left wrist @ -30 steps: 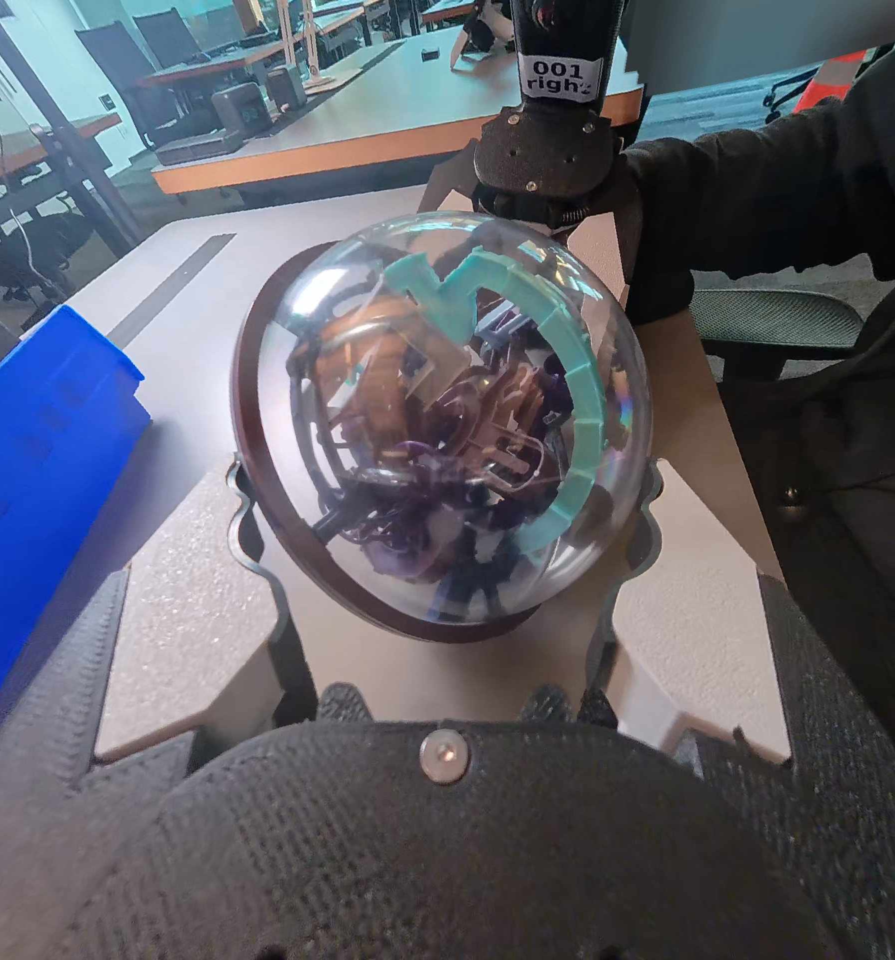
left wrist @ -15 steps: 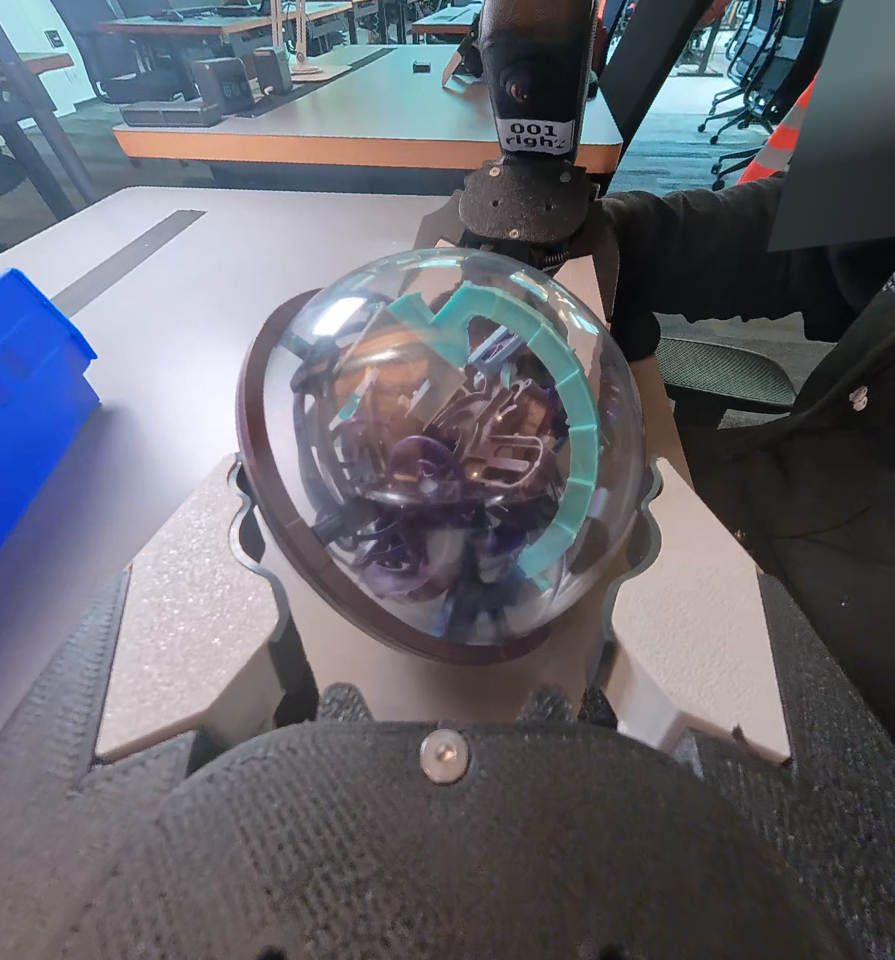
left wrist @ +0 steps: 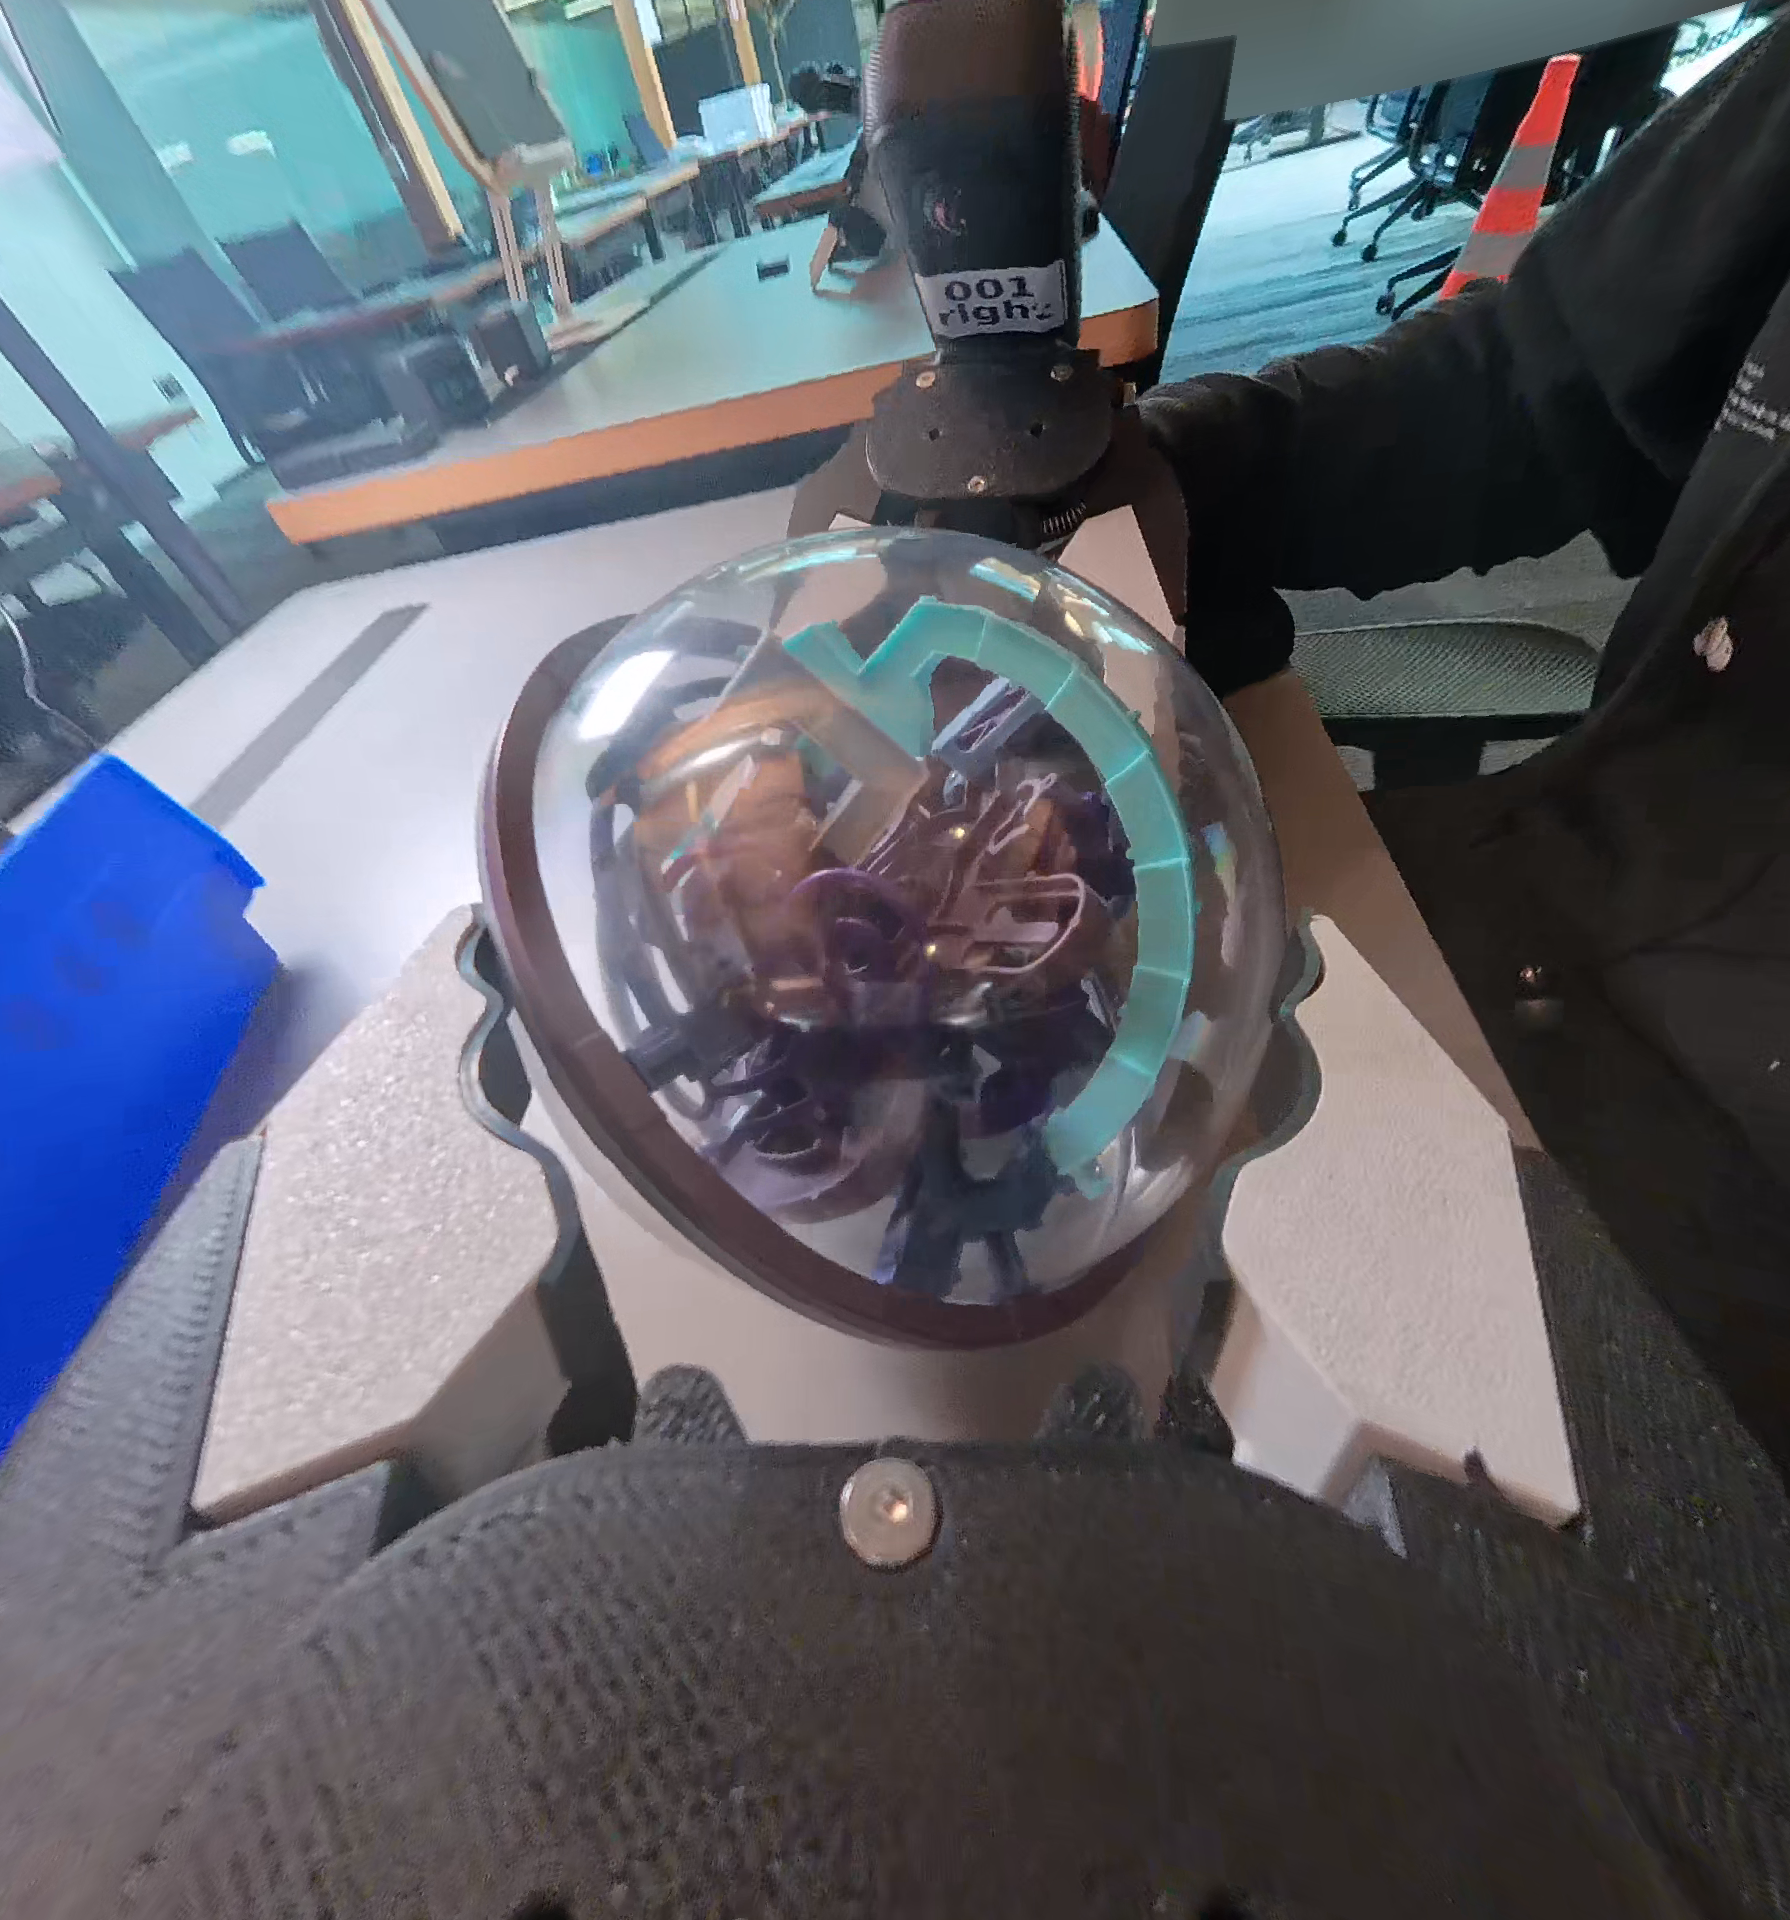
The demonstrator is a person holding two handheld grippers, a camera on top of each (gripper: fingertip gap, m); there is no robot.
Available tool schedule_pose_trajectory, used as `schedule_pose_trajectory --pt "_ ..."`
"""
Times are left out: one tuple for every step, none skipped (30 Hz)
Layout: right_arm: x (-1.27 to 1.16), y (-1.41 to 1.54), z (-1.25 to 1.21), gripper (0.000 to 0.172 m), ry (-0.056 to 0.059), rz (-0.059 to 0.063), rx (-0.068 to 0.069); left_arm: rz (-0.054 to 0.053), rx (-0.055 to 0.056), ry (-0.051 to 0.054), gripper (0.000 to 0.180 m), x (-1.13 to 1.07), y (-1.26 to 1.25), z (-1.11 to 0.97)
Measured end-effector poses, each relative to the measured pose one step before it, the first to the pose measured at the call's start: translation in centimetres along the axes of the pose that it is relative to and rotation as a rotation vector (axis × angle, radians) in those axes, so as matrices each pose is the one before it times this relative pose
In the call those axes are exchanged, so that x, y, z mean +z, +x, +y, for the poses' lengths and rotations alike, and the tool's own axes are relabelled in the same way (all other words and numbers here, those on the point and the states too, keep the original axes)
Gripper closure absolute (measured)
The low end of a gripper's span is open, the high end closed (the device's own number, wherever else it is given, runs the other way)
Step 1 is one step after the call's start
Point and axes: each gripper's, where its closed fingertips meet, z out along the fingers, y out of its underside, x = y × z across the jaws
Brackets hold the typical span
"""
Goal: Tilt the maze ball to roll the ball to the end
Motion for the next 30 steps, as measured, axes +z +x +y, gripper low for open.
schedule_pose_trajectory --pt "-0.085 -0.104 -0.26 0.058 0.0142 0.0029 -0.0065 -0.0114 0.0288 0.0102 0.039 -0.15 0.19 0.066" --pt "-0.051 -0.116 -0.19 0.058 0.0095 0.0028 -0.0078 -0.0116 0.0248 0.006 0.039 -0.116 0.199 0.041" --pt "-0.004 -0.096 -0.126 0.058 0.0057 0.0048 -0.0111 -0.0107 0.0265 0.0029 0.039 -0.087 0.181 0.01" --pt "0.002 -0.077 -0.123 0.057 0.0045 0.0068 -0.0114 -0.0105 0.0299 -0.0012 0.039 -0.086 0.162 0.011" --pt "0.0 -0.059 -0.187 0.057 0.0071 0.0067 -0.0058 -0.0111 0.031 -0.004 0.039 -0.066 0.133 0.049" --pt "-0.046 -0.037 -0.247 0.055 0.0107 0.0056 0.0001 -0.0116 0.0258 -0.0045 0.039 -0.086 0.074 0.088" --pt "-0.086 -0.032 -0.256 0.055 0.0131 0.0059 -0.0013 -0.0107 0.0135 -0.0041 0.039 -0.1 0.031 0.158" --pt "-0.116 -0.031 -0.256 0.055 0.0156 0.0041 -0.0013 -0.0063 -0.005 -0.0011 0.039 -0.123 0.015 0.17" --pt "-0.126 -0.067 -0.271 0.056 0.0193 -0.0002 0.0058 -0.0019 -0.0117 -0.0005 0.039 -0.151 0.009 0.206" --pt "-0.129 -0.054 -0.275 0.057 0.021 -0.0016 0.0074 -0.0012 -0.0094 -0.0014 0.039 -0.179 0.007 0.22" --pt "-0.115 -0.007 -0.171 0.059 0.0136 0.0005 0.0034 -0.0037 -0.0092 -0.0054 0.039 -0.151 -0.037 0.233" --pt "-0.063 0.082 0.028 0.06 -0.0013 0.0055 -0.0011 -0.0065 -0.0093 -0.0087 0.039 -0.119 -0.07 0.23" --pt "0.01 0.147 0.25 0.059 -0.015 0.0087 -0.0037 -0.0062 -0.0038 -0.0113 0.039 -0.116 -0.078 0.196" --pt "0.066 0.07 0.361 0.057 -0.0202 0.0032 -0.0036 -0.0023 -0.0043 -0.0142 0.039 -0.112 -0.058 0.19" --pt "0.093 -0.02 0.317 0.055 -0.0162 -0.0022 0.0005 0.0023 -0.006 -0.0194 0.039 -0.152 -0.032 0.225" --pt "0.09 -0.081 0.194 0.055 -0.0096 -0.004 0.0012 0.0114 -0.0155 -0.0233 0.038 -0.243 0.021 0.204" --pt "0.101 -0.104 0.089 0.055 -0.0046 -0.0026 -0.0021 0.0138 -0.0342 -0.0065 0.035 -0.364 -0.037 -0.138" --pt "0.111 -0.089 0.063 0.055 -0.0063 -0.001 -0.0053 0.0165 -0.0393 0.0123 0.034 -0.485 -0.119 -0.518" --pt "0.146 -0.097 0.06 0.056 -0.008 -0.0009 -0.0064 0.0098 -0.0358 0.0148 0.033 -0.495 -0.358 -0.72" --pt "0.205 -0.118 0.004 0.057 -0.0058 -0.0015 -0.0057 -0.0052 -0.0268 0.0122 0.033 -0.393 -0.634 -0.89" --pt "0.217 -0.032 -0.042 0.056 -0.0044 0.0041 -0.0068 -0.0003 -0.0208 0.0134 0.033 -0.198 -0.535 -1.023" --pt "0.194 0.049 -0.115 0.056 -0.0007 0.01 -0.0118 0.0227 -0.024 -0.0044 0.033 0.156 -0.113 -0.752" --pt "0.123 -0.001 -0.278 0.058 0.0091 0.0073 -0.011 0.034 -0.0258 -0.0328 0.03 0.495 0.151 -0.174" --pt "0.083 0.015 -0.413 0.062 0.0163 0.0062 -0.0065 0.0279 -0.0158 -0.0594 0.026 0.72 0.147 0.459" --pt "0.068 -0.023 -0.454 0.065 0.0171 0.0048 -0.0066 0.0308 0.0057 -0.0789 0.024 0.73 0.3 0.982" --pt "0.083 -0.066 -0.382 0.067 0.0099 0.0033 -0.0098 0.0156 0.0171 -0.0747 0.023 0.646 0.204 1.053" --pt "0.1 -0.057 -0.269 0.068 0.0017 0.0064 -0.0121 0.0112 0.0206 -0.0509 0.021 0.5 0.301 0.777" --pt "0.07 -0.022 -0.107 0.065 -0.007 0.0089 -0.0111 -0.0037 0.0088 0.0122 0.022 0.076 0.119 -0.167" --pt "0.029 -0.081 -0.046 0.065 -0.005 0.003 -0.0079 -0.0023 0.0059 0.0045 0.022 -0.064 0.084 0.026" --pt "-0.005 -0.078 -0.142 0.065 0.0082 0.0018 0.0002 -0.0037 0.0051 0.0081 0.022 -0.114 0.064 0.032"
